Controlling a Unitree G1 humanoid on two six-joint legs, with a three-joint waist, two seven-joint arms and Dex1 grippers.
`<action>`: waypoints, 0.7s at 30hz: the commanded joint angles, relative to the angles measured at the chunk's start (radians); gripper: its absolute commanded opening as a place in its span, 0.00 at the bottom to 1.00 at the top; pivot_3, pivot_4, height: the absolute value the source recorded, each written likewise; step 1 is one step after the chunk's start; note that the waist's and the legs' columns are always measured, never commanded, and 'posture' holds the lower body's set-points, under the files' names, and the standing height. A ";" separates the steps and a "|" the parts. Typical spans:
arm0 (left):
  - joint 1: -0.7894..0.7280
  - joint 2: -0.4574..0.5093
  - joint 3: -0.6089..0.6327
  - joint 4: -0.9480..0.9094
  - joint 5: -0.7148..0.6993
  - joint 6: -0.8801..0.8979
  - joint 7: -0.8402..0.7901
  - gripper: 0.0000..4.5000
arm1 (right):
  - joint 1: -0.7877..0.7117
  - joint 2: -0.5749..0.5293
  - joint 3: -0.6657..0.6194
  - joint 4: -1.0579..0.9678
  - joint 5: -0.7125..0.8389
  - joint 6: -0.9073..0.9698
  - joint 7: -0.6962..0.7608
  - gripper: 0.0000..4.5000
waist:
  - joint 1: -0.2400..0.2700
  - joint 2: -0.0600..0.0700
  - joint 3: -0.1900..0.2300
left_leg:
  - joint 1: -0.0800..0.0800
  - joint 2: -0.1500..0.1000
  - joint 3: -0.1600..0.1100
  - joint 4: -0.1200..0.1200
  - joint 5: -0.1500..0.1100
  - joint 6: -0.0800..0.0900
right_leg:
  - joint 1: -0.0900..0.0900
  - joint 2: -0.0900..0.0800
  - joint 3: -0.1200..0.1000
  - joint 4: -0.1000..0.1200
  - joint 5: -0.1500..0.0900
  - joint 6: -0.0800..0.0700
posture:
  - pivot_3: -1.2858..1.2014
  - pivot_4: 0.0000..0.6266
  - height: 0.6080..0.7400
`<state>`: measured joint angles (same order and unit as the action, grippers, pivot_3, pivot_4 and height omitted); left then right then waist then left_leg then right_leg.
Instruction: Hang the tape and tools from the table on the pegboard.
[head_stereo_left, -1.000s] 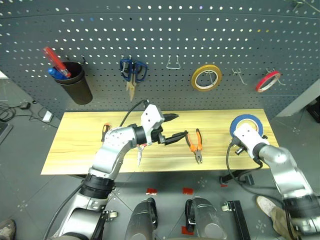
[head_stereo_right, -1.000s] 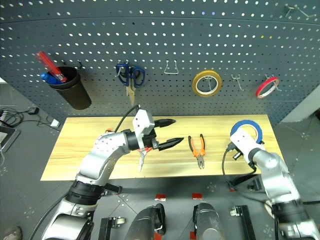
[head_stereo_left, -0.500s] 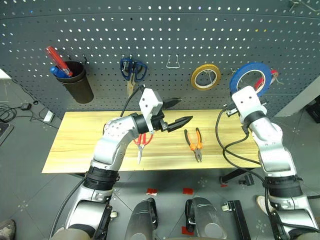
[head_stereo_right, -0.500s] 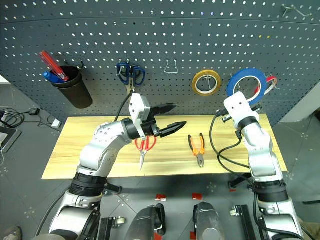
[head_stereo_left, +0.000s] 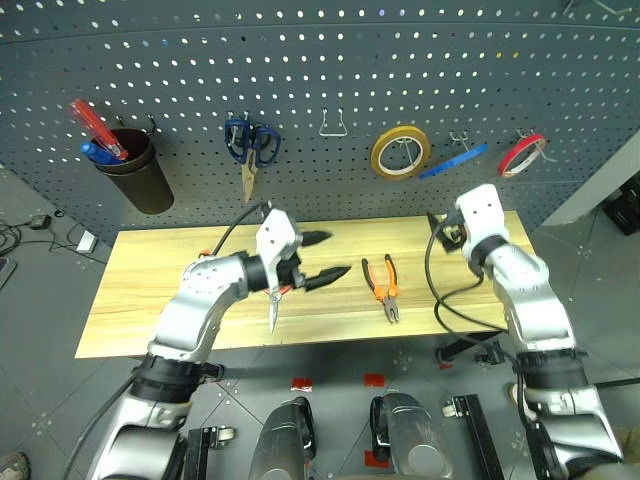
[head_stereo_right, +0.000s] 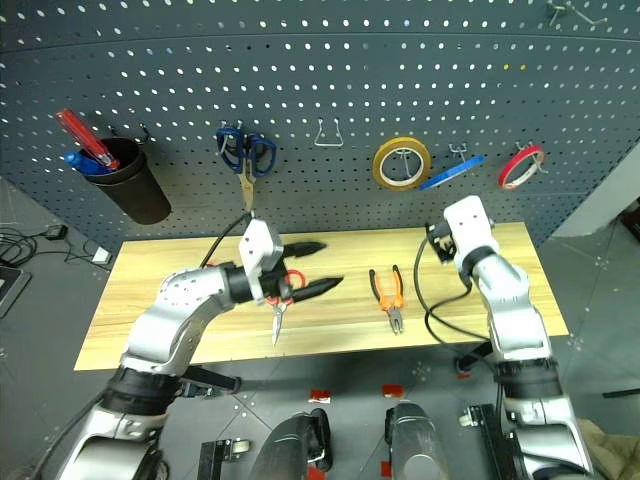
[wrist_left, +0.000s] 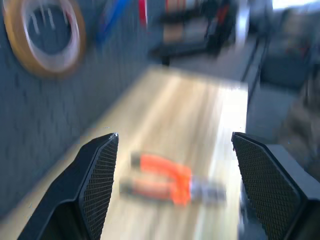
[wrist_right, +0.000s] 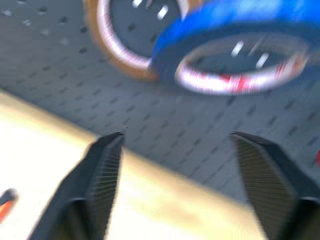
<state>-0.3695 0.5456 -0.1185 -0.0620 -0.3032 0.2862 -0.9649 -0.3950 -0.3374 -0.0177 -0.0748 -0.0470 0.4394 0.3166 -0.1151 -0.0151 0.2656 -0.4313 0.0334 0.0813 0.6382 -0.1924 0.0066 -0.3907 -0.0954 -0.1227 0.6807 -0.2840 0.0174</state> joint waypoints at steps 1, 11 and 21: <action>0.084 0.103 0.001 -0.053 0.055 -0.077 -0.061 0.85 | 0.062 0.052 0.035 -0.206 0.054 0.234 0.000 0.99 | 0.000 0.000 0.000 | 0.000 0.000 0.000 0.000 0.000 0.000 | 0.000 0.000 0.000 0.000 0.000 0.000 | 0.40 0.37 1.00; 0.283 0.301 0.047 -0.056 0.138 -0.192 -0.101 0.85 | 0.016 0.297 0.096 -0.177 0.075 0.749 -0.148 0.99 | 0.006 0.000 0.001 | -0.001 0.003 0.003 -0.003 -0.003 0.004 | -0.006 0.001 0.003 -0.001 0.001 -0.002 | 0.43 0.43 1.00; 0.312 0.310 0.054 -0.109 0.140 -0.170 -0.088 0.85 | -0.127 0.362 0.079 0.161 0.057 0.652 -0.247 0.99 | 0.026 -0.002 0.004 | -0.003 0.006 0.010 -0.010 -0.003 0.002 | -0.015 0.003 0.007 -0.001 0.003 -0.007 | 0.45 0.47 1.00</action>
<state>-0.0594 0.8426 -0.0885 -0.1299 -0.1579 0.1117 -1.0561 -0.5009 0.0146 0.0689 0.0716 0.0070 1.1214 0.0790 -0.0889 -0.0172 0.2697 -0.4344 0.0400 0.0919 0.6283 -0.1958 0.0086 -0.4058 -0.0913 -0.1149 0.6794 -0.2812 0.0106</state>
